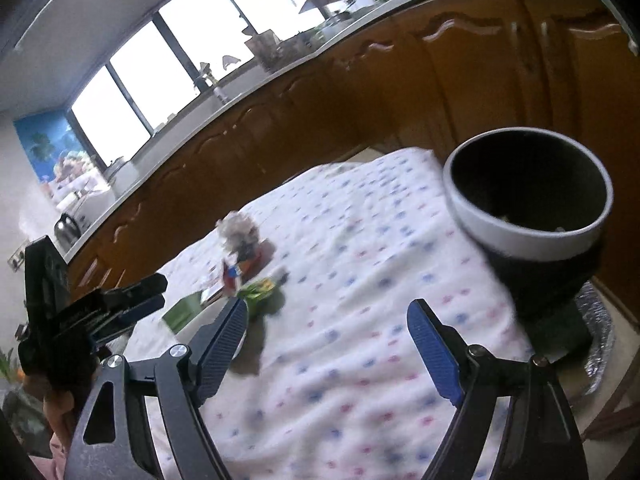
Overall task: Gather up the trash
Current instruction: 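Return both grippers to the table near the green carton and pouch, then grasp the green juice carton with the left gripper while the right grasps the green pouch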
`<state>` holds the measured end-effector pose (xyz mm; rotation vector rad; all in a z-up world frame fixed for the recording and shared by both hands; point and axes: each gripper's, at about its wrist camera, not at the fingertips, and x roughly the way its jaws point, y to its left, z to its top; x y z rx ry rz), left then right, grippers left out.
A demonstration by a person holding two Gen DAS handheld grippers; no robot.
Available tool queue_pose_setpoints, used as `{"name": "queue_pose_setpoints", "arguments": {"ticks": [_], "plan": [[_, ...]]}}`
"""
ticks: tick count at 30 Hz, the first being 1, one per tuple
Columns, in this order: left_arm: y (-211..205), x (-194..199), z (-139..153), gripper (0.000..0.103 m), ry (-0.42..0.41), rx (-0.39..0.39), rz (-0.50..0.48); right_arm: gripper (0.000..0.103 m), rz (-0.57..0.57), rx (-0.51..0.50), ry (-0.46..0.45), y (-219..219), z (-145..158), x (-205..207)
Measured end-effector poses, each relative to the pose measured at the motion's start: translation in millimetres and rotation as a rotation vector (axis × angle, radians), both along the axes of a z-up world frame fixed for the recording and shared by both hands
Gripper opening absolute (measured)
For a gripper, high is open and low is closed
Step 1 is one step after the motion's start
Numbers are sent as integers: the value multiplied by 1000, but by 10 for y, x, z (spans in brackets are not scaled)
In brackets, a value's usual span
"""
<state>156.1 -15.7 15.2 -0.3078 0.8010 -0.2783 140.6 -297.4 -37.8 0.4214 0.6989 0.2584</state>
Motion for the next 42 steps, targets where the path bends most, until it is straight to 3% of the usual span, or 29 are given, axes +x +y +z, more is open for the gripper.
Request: {"name": "queue_pose_setpoints", "arguments": {"ticks": [8, 12, 16, 24, 27, 31, 34, 35, 42], "plan": [[562, -43, -113, 66, 45, -29, 105, 84, 86, 3, 25, 484, -111, 69], [804, 9, -187, 66, 79, -80, 150, 84, 120, -14, 25, 697, -123, 104], [894, 116, -276, 74, 117, -98, 161, 83, 163, -33, 29, 929, -120, 152], [951, 414, -504, 74, 226, -178, 135, 77, 216, -26, 109, 1189, -356, 425], [909, 510, -537, 74, 240, -162, 134, 76, 231, -10, 143, 1234, -445, 534], [864, 591, -599, 74, 264, -140, 122, 66, 242, 12, 182, 1271, -564, 663], [833, 639, -668, 74, 282, -121, 117, 39, 260, 36, 210, 1294, -653, 723], [824, 646, -689, 74, 286, -114, 114, 36, 268, 49, 213, 1293, -668, 722], [781, 530, -640, 63, 245, -65, 64, 30, 274, 40, 176, 1159, -577, 522]]}}
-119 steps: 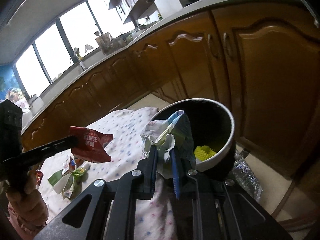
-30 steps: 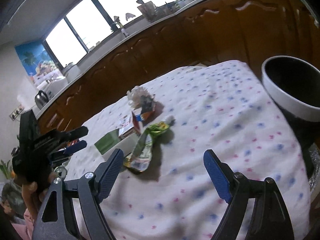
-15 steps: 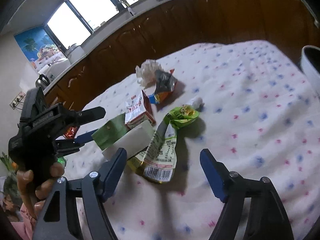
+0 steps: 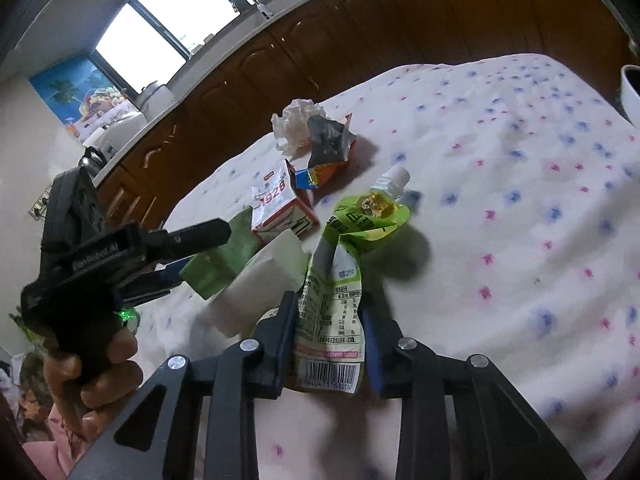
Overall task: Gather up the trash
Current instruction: 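Grasp the green juice carton with the left gripper while the right grasps the green pouch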
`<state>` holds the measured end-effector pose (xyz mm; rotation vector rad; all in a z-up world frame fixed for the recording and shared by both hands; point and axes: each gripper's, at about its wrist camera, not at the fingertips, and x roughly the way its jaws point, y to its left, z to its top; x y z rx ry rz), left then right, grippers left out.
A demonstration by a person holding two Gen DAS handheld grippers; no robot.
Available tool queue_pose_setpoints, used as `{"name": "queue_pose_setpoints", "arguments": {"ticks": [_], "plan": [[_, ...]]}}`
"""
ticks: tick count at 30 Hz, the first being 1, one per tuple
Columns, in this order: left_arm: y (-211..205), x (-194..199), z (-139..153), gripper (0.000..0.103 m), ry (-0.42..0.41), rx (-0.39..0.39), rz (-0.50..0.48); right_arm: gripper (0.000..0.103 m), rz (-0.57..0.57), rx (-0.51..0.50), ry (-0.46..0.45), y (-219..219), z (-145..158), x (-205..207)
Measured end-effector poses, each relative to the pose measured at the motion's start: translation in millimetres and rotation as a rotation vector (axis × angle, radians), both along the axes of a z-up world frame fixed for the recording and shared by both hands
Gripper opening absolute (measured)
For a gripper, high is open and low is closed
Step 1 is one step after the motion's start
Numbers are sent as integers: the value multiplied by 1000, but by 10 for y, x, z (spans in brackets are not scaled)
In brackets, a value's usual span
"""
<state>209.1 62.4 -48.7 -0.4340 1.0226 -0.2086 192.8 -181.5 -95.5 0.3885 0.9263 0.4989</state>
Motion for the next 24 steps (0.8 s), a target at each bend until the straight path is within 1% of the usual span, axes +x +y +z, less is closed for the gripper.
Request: {"name": "queue_pose_setpoints", "arguments": {"ticks": [5, 9, 13, 16, 20, 24], "plan": [[-99, -184, 57, 59, -23, 62, -75, 30, -13, 12, -20, -186, 69, -178], [-176, -278, 89, 58, -30, 104, -108, 30, -38, 17, -49, -342, 173, -317], [-254, -379, 181, 58, -57, 90, -134, 30, -68, 33, -76, -522, 290, -461], [-383, -471, 328, 57, -104, 90, -164, 30, -100, 34, -96, -672, 354, -546], [-642, -568, 523, 57, -166, 105, -217, 30, -146, 29, -121, -887, 434, -634], [-936, -610, 585, 57, -194, 120, -271, 30, -199, 23, -143, -1127, 507, -681]]}}
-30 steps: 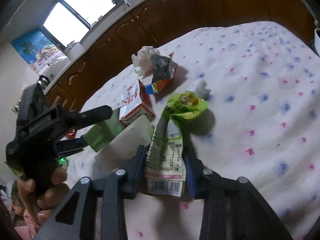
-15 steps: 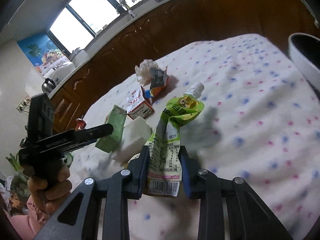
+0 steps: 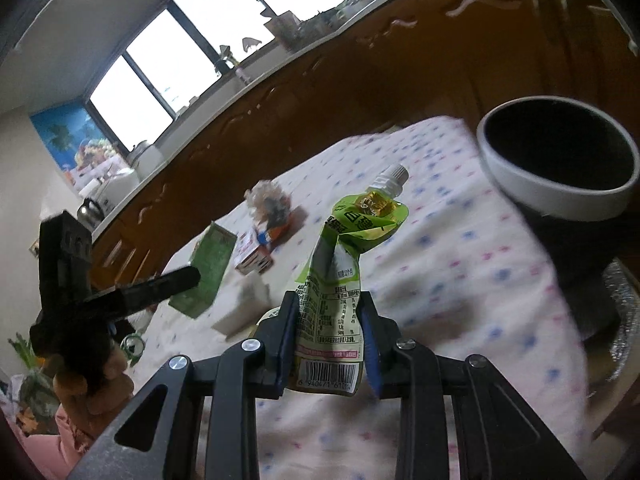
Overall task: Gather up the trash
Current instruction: 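Grasp the green juice carton with the left gripper while the right grasps the green pouch, then carry the carton and pouch over the bin and open both grippers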
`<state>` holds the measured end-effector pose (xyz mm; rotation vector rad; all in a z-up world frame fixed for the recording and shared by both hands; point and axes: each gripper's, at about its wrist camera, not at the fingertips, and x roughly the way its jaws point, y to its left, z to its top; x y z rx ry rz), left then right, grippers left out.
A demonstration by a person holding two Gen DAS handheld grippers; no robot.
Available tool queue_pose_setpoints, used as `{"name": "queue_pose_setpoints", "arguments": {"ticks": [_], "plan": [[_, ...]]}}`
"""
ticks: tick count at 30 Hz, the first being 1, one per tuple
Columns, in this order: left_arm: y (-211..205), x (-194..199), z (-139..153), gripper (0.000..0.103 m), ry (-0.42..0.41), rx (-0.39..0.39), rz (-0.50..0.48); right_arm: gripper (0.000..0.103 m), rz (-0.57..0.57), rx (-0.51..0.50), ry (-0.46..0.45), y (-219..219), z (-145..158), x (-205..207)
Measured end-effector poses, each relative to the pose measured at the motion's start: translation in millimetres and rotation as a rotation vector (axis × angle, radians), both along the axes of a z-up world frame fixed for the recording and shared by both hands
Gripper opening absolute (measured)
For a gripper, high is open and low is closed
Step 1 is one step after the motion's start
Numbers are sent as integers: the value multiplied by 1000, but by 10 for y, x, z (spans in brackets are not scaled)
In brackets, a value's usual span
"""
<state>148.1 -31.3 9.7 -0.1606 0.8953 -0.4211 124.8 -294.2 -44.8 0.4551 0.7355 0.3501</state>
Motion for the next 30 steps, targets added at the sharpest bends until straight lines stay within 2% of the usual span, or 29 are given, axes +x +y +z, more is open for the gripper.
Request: {"name": "queue_pose_setpoints", "arguments": {"ticks": [14, 30], "plan": [[-981, 110, 1, 57, -17, 29, -186, 30, -153, -41, -26, -779, 114, -49], [-1839, 450, 86, 56, -51, 56, -310, 30, -246, -73, -28, -1355, 123, 166]]}}
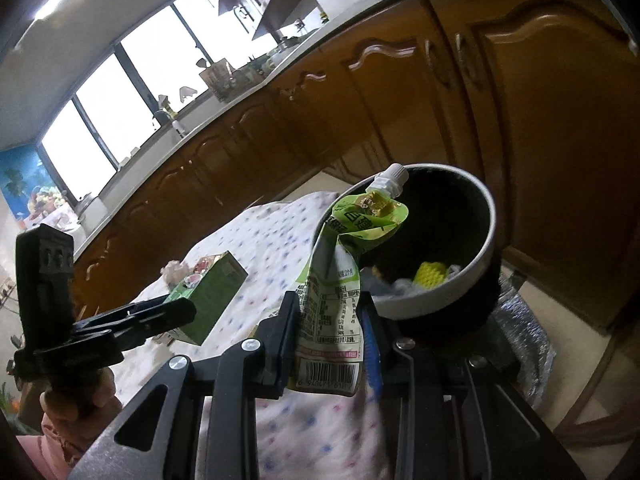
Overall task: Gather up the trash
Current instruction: 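Carry the carton and pouch over the bin and open both grippers, then move both grippers back over the crumpled foil and snack wrapper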
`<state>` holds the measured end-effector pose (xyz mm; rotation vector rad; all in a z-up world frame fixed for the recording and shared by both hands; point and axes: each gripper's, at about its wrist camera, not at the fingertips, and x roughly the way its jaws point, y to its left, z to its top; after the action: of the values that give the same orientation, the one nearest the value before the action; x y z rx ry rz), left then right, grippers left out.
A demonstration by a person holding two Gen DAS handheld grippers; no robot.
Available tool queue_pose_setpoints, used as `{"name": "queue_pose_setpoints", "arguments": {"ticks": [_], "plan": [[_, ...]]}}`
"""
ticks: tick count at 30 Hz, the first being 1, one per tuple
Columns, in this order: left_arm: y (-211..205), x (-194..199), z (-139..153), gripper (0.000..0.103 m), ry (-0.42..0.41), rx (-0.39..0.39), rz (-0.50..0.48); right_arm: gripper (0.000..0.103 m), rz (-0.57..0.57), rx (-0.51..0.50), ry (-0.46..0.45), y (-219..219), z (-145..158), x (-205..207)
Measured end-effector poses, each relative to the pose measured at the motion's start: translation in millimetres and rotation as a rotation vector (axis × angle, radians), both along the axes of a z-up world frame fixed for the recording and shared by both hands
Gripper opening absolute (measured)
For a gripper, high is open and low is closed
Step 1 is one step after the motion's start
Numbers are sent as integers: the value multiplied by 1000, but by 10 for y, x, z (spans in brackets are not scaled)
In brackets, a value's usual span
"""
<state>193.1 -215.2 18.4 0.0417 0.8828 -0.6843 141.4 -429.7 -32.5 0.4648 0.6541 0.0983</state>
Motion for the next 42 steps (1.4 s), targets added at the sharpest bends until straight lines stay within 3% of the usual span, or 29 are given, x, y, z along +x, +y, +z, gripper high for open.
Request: {"name": "queue_pose_setpoints", "arguments": {"ticks": [8, 17, 26, 31, 35, 40, 42], "plan": [[-437, 294, 40, 55, -13, 21, -46, 30, -47, -69, 16, -244, 45, 231], [-981, 574, -76, 54, -17, 95, -89, 30, -47, -110, 62, -431, -20, 476], [-1174, 793, -241, 53, 10, 123, -90, 30, -34, -145, 127, -478, -175, 702], [-1214, 812, -284, 54, 30, 131, -99, 36, -38, -126, 142, -517, -204, 746], [-1187, 802, -268, 62, 48, 118, -94, 50, -56, -103, 134, -575, -202, 710], [-969, 750, -201, 68, 47, 73, -53, 50, -77, -84, 105, -588, -133, 559], [-839, 717, -182, 68, 46, 56, -30, 60, -81, -75, 82, -550, -92, 461]]}}
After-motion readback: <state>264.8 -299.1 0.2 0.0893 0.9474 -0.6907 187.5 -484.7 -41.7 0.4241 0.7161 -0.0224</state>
